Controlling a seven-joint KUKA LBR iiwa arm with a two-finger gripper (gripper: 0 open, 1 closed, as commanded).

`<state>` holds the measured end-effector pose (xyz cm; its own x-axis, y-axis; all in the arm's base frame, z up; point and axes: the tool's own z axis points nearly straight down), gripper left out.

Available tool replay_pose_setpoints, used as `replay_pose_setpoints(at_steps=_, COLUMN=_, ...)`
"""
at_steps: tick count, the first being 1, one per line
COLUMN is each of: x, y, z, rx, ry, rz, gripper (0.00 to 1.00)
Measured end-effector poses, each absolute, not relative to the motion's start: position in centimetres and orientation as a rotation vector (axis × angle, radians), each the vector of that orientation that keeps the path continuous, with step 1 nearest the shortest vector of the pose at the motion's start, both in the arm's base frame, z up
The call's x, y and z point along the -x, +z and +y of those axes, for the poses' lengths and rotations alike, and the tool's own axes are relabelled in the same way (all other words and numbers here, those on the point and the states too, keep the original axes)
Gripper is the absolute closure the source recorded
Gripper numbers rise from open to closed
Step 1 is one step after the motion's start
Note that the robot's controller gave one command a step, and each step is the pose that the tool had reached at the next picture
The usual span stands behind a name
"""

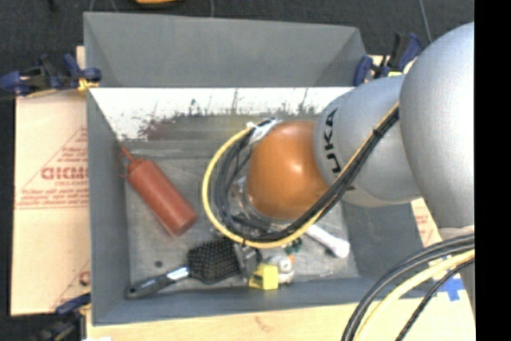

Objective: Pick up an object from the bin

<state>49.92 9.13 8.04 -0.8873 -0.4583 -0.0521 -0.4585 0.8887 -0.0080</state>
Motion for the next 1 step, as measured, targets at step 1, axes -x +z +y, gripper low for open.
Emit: replay_pose_setpoints(at_steps=1, x=-52.02, y=22.79, z=9.33, rx=0.746, ry=-0.001, rz=3.049, gripper=1.00)
